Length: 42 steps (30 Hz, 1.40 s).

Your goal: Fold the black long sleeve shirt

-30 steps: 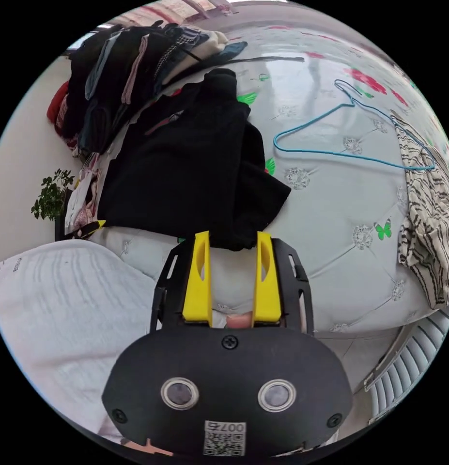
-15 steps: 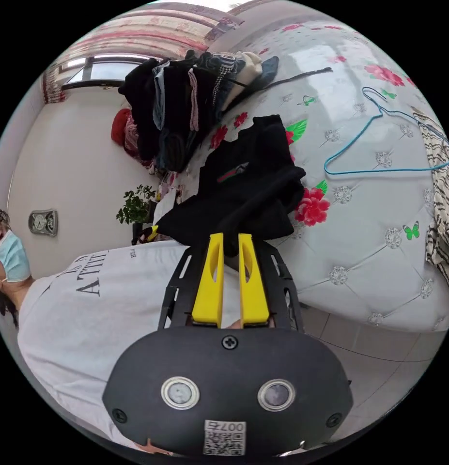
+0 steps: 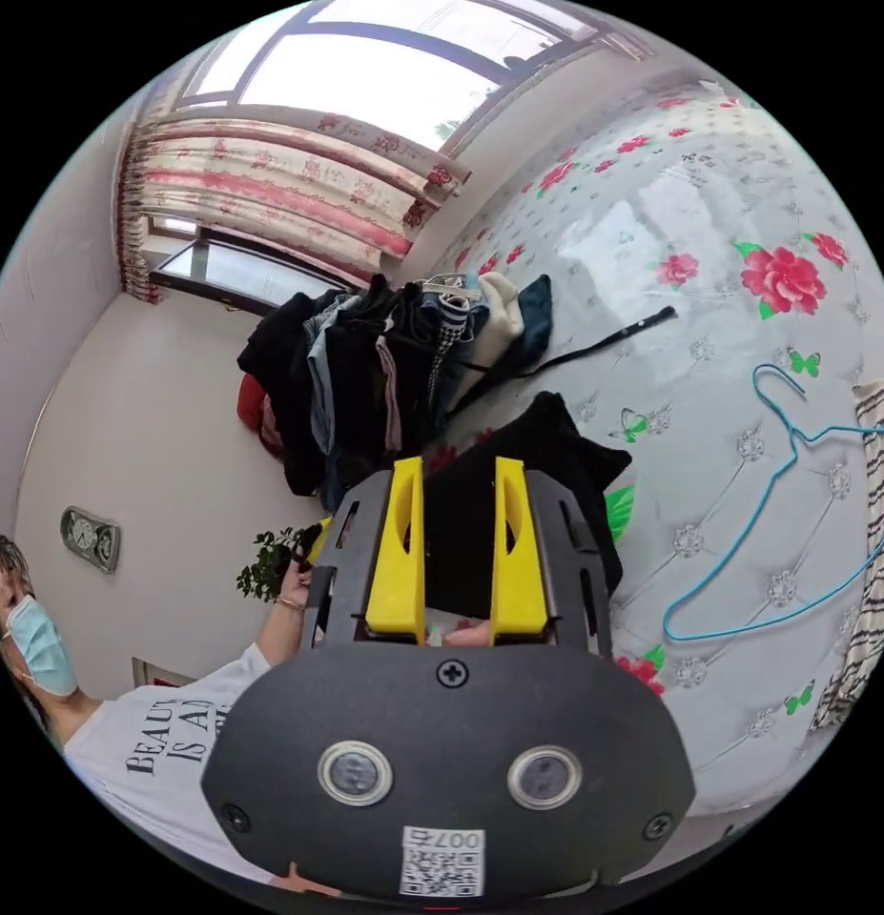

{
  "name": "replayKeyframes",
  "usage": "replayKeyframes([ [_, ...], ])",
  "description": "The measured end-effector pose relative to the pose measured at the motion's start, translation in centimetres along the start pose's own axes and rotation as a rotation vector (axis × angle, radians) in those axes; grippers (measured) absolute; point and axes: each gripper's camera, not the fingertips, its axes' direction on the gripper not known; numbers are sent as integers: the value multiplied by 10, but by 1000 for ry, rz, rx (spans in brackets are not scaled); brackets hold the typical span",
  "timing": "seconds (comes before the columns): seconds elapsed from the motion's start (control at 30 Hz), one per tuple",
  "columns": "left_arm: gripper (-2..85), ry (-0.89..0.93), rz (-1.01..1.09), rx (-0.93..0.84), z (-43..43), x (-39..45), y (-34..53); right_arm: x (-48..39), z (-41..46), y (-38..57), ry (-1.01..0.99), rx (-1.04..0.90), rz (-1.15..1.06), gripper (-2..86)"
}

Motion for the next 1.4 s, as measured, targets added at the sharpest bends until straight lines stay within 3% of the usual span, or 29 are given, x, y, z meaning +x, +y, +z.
replayKeyframes([
  [0.13,85,-190,79,-112,35,-2,39,45,25,34,109,-43,103,109],
  [0.33,67,-463,108,-309,90,-25,90,110,55,85,70,-109,344,110],
  [0.57,63,-506,136,-370,114,-21,73,125,83,65,-29,-124,386,66],
  [0.77,55,-417,15,-246,83,-26,92,62,84,24,-64,-124,137,46],
  [0.93,60,-369,-91,-193,51,-46,100,-98,140,-1,96,-339,-501,49],
  [1.1,68,-305,-163,-130,28,-73,104,-205,233,50,5,-559,-901,61],
  [1.3,98,-226,-204,-106,20,-103,113,-191,354,123,-103,-914,-781,85],
  [1.4,118,-191,-174,-121,18,-113,113,-165,335,107,-153,-801,-649,99],
])
